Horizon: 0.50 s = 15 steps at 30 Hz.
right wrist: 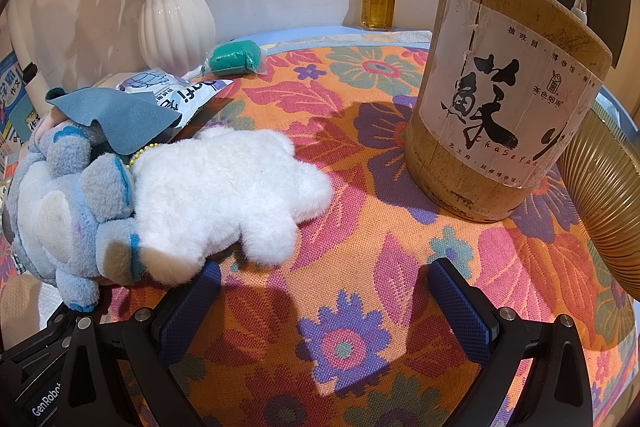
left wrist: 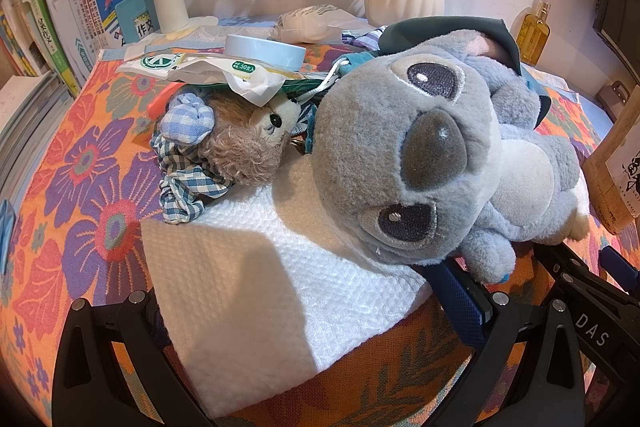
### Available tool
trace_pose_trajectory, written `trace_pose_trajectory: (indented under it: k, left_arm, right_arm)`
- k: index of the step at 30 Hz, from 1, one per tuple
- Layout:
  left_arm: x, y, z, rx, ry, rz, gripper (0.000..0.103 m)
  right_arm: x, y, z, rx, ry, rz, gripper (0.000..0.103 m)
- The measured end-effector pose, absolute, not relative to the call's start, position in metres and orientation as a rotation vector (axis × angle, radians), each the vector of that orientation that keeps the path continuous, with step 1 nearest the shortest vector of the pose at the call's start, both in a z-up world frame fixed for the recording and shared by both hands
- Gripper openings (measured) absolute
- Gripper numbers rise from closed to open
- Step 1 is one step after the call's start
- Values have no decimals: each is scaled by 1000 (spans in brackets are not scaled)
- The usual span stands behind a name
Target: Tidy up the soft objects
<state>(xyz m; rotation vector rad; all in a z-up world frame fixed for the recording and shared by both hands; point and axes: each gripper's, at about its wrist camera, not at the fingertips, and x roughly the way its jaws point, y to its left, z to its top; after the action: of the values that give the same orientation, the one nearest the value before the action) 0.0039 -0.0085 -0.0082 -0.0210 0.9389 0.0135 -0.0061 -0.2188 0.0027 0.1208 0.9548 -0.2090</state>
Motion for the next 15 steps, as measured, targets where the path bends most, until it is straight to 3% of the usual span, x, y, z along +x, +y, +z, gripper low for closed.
trace_pose_trajectory:
  k: [11, 15]
  left_arm:
    - [-12, 9, -4, 43, 1004, -137, 103]
    - [-37, 34, 13, 60, 974, -119, 102]
  right_arm:
    - [-25, -221, 3, 45, 982, 14, 103]
    - [-54, -251, 9, 233, 923, 141, 103]
